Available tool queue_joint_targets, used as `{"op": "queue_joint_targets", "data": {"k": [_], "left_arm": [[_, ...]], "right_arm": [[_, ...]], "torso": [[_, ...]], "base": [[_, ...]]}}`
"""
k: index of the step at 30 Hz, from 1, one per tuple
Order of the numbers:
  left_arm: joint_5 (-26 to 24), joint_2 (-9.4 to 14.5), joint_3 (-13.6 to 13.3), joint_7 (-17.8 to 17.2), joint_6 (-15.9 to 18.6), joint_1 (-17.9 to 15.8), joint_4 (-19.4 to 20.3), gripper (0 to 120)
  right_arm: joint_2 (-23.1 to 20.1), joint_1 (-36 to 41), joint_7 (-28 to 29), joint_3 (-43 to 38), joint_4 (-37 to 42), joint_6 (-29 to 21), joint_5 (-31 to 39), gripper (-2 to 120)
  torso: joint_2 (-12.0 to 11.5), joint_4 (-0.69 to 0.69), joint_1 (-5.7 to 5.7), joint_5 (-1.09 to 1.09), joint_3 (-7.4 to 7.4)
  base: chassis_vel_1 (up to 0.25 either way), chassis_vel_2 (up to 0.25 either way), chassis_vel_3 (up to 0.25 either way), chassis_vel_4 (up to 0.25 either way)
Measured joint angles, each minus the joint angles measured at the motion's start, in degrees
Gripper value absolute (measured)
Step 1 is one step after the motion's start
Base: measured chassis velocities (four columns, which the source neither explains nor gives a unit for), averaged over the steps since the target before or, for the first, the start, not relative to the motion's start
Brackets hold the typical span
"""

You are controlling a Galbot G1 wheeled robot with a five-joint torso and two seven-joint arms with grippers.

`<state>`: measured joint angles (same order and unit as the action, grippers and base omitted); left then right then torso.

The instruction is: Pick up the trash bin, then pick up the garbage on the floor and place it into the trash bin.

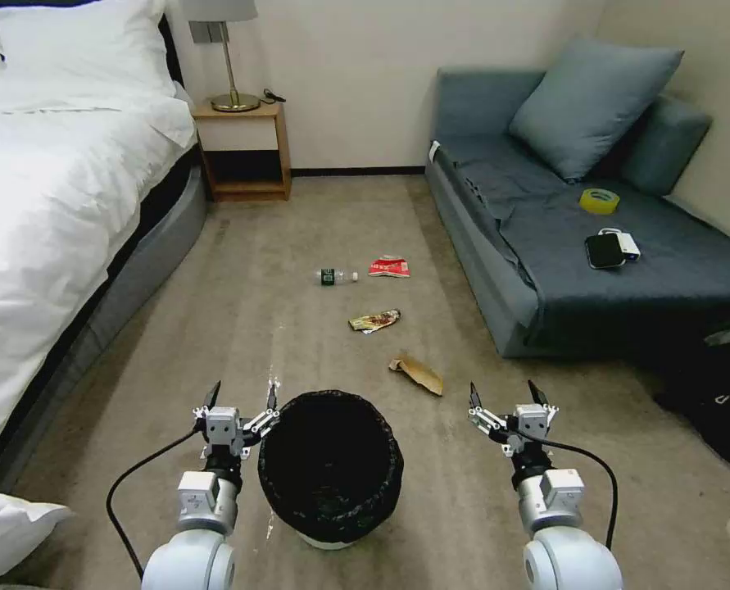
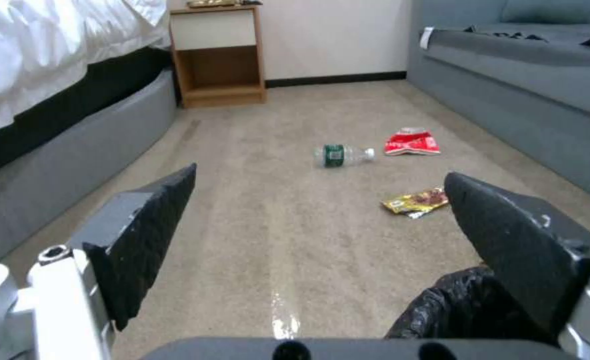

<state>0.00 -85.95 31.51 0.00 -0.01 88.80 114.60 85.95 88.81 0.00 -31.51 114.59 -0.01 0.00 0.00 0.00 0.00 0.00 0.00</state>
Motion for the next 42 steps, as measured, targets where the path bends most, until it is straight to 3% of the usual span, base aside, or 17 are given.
{"op": "queue_joint_targets", "data": {"k": [9,12,15,16,20,21,34,36,37,38,39,42], "left_arm": [[-0.1,0.0,-0.1,-0.5,0.4,0.3,0.8,100],[-1.0,0.2,-1.4,-3.8,3.0,2.1,6.7,100],[-1.0,0.2,-1.4,-3.8,3.0,2.1,6.7,100],[-2.0,0.3,-2.9,-7.9,6.3,4.2,13.7,100],[-2.0,0.3,-2.9,-7.9,6.3,4.2,13.7,100],[-3.6,0.8,-4.1,-11.5,8.5,4.5,17.4,100],[-3.9,2.1,-3.5,-12.2,11.4,4.2,17.5,100],[-5.6,5.0,-3.1,-14.0,19.1,3.9,18.6,100],[-5.6,5.0,-3.1,-14.0,19.1,3.9,18.6,100],[-6.9,6.1,-3.0,-14.9,23.7,3.8,19.6,100],[-6.9,6.1,-3.0,-14.9,23.7,3.8,19.6,100],[-12.2,7.4,-3.1,-16.9,32.0,3.5,20.7,100]], "right_arm": [[0.2,0.5,0.0,-0.4,0.7,0.1,-0.1,100],[2.1,4.7,-0.1,-3.1,6.3,2.0,-1.9,100],[2.1,4.7,-0.1,-3.1,6.3,2.0,-1.9,100],[4.4,9.9,-0.3,-6.4,13.2,4.3,-4.2,100],[4.4,9.9,-0.3,-6.4,13.2,4.3,-4.2,100],[6.2,13.4,-0.8,-9.1,18.6,6.1,-3.7,100],[3.9,12.6,-2.2,-8.2,18.5,2.2,1.2,100],[-1.5,12.8,0.0,-6.6,18.8,-4.9,7.3,100],[-1.5,12.8,0.0,-6.6,18.8,-4.9,7.3,100],[-3.4,13.3,1.1,-6.0,19.7,-7.3,10.2,100],[-3.4,13.3,1.1,-6.0,19.7,-7.3,10.2,100],[-5.4,14.2,2.4,-5.6,20.9,-9.6,13.8,100]], "torso": [[0.0,0.01,0.00,0.01,0.00],[0.0,-0.01,0.00,0.01,0.00],[0.0,-0.01,0.00,0.01,0.00],[0.0,0.00,0.00,0.00,0.00],[0.0,0.00,0.00,0.00,0.00],[0.0,-0.01,0.00,-0.01,0.00],[0.0,0.01,0.00,0.00,0.00],[0.0,0.00,0.00,0.01,0.00],[0.0,0.00,0.00,0.01,0.00],[0.0,0.01,0.00,0.00,0.00],[0.0,0.01,0.00,0.00,0.00],[0.0,0.00,0.00,0.00,0.00]], "base": [[0.000,0.000,0.000,0.000],[0.000,0.000,0.000,0.000],[0.000,0.000,0.000,0.000],[0.000,0.000,0.000,0.000],[0.000,0.000,0.000,0.000],[0.000,0.000,0.000,0.000],[0.000,0.000,0.000,0.000],[0.000,0.000,0.000,0.000],[0.000,0.000,0.000,0.000],[0.000,0.000,0.000,0.000],[0.000,0.000,0.000,0.000],[0.000,0.000,0.000,0.000]]}}
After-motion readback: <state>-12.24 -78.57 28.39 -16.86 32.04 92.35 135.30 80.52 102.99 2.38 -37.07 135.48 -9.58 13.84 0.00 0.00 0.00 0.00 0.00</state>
